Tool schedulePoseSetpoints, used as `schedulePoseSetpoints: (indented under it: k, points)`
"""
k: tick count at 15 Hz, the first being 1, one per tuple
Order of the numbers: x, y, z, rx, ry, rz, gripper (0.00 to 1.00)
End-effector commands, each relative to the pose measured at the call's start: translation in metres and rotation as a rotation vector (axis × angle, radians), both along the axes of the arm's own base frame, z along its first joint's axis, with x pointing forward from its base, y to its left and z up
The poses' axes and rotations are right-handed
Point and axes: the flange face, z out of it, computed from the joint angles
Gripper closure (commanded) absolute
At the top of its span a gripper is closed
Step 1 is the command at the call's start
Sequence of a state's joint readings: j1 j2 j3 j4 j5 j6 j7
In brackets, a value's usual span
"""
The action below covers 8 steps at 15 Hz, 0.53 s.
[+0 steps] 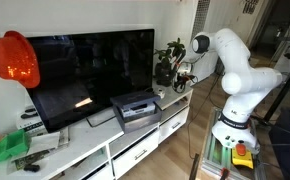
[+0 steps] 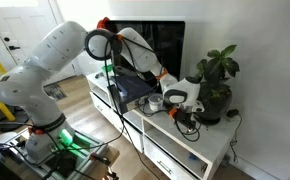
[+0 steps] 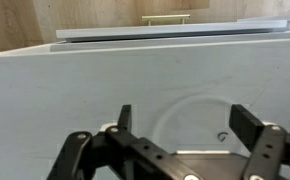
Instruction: Pour the sunglasses from the cup and put them back into the cup then close the cup with the cup lid
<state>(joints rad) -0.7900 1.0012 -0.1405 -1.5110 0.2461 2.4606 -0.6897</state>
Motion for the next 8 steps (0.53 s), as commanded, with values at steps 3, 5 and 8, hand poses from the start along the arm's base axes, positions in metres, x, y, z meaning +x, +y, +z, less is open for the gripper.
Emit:
schedulePoseSetpoints:
  k: [3, 5, 8]
  points:
    - [0.016, -0.016, -0.026, 0.012, -0.014, -0.122, 0.30]
    - [0.019, -0.017, -0.033, 0.019, -0.020, -0.143, 0.46]
    - [0.023, -0.019, -0.039, 0.032, -0.018, -0.167, 0.67]
